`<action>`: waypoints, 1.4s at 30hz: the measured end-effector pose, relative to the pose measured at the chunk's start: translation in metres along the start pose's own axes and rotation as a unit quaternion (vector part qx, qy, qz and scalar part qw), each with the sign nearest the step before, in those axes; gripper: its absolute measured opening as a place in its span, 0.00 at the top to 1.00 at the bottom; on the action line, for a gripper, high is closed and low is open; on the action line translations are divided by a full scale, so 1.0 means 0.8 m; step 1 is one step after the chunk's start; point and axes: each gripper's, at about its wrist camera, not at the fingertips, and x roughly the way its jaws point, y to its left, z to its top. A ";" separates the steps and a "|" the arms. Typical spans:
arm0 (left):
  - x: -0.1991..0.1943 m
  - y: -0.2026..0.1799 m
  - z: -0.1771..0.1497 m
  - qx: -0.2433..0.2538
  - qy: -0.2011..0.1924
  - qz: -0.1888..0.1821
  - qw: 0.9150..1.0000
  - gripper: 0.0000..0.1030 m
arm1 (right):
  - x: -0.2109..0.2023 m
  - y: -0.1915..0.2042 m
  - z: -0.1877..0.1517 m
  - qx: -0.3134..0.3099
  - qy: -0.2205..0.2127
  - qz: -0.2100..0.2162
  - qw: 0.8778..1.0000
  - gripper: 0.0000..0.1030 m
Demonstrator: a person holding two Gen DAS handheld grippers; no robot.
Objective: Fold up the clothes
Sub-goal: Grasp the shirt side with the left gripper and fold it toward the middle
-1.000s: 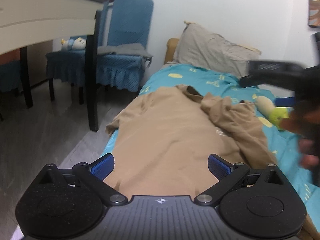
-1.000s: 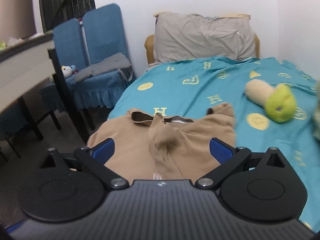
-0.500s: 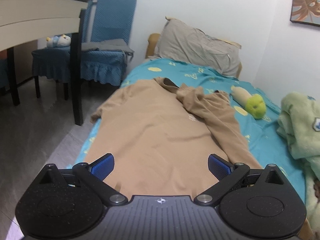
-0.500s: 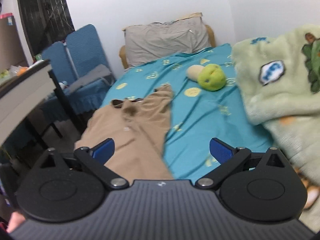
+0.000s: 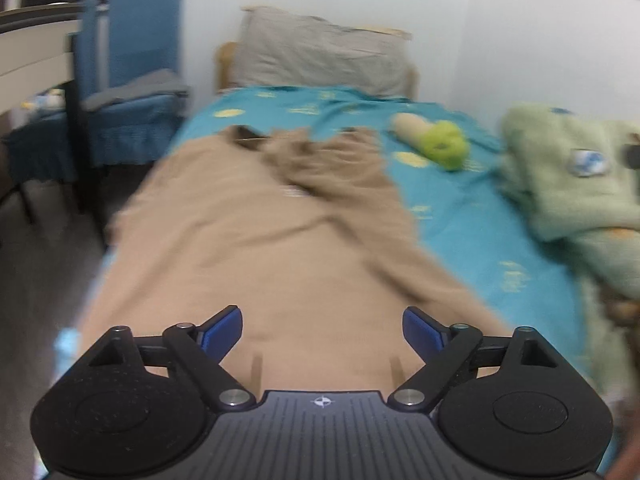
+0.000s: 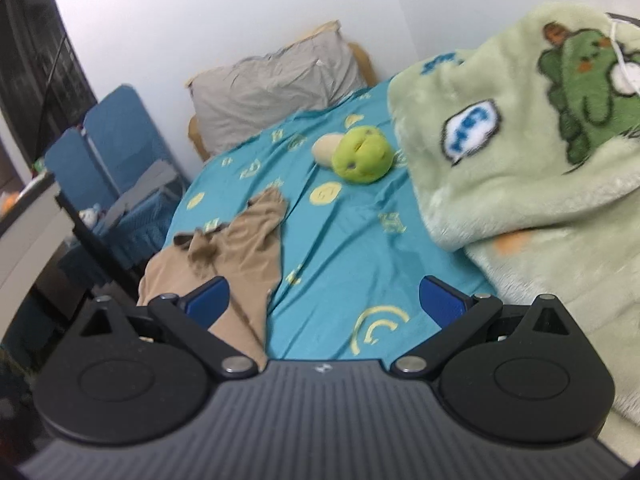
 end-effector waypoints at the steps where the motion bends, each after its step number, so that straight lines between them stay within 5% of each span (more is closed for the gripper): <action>1: 0.004 -0.015 0.002 -0.005 0.009 -0.016 1.000 0.17 | -0.001 -0.004 0.002 0.006 -0.006 -0.004 1.000 0.00; 3: 0.015 -0.045 0.005 -0.025 0.032 -0.050 0.998 0.29 | -0.003 -0.014 0.004 0.020 -0.015 -0.012 1.000 0.00; 8: 0.052 -0.109 -0.003 -0.062 0.079 -0.103 0.990 0.37 | 0.000 -0.036 0.005 0.054 -0.015 -0.025 0.998 0.00; 10: 0.071 -0.131 -0.012 -0.043 0.099 -0.082 0.991 0.51 | 0.005 -0.040 0.003 0.062 -0.008 -0.028 0.998 0.00; 12: 0.089 -0.140 -0.020 -0.043 0.124 -0.065 0.989 0.83 | 0.009 -0.042 0.002 0.065 -0.001 -0.030 0.997 0.00; 15: 0.085 -0.127 -0.022 -0.062 0.124 -0.072 0.988 0.97 | 0.015 -0.042 0.000 0.069 0.008 -0.032 0.997 0.00; 19: 0.058 -0.080 -0.013 -0.131 0.115 -0.118 0.978 0.97 | 0.020 -0.045 -0.002 0.081 0.018 -0.030 0.996 0.00; 24: 0.027 0.018 -0.015 -0.256 0.149 -0.184 0.937 0.97 | 0.022 -0.040 -0.004 0.081 0.027 -0.022 0.996 0.00; 29: 0.021 0.090 -0.032 -0.239 0.183 -0.119 0.946 0.97 | 0.029 -0.032 -0.007 0.079 0.044 -0.015 0.996 0.00; 34: 0.016 0.106 -0.046 -0.199 0.189 -0.099 0.957 0.94 | 0.035 -0.017 -0.012 0.055 0.060 -0.010 0.997 0.00; 38: -0.002 0.087 -0.043 -0.175 0.175 -0.106 0.963 0.67 | 0.038 -0.012 -0.014 0.050 0.066 -0.005 0.997 0.00; 42: -0.013 0.052 -0.041 -0.163 0.192 -0.117 0.961 0.38 | 0.041 -0.009 -0.013 0.052 0.069 -0.005 0.996 0.00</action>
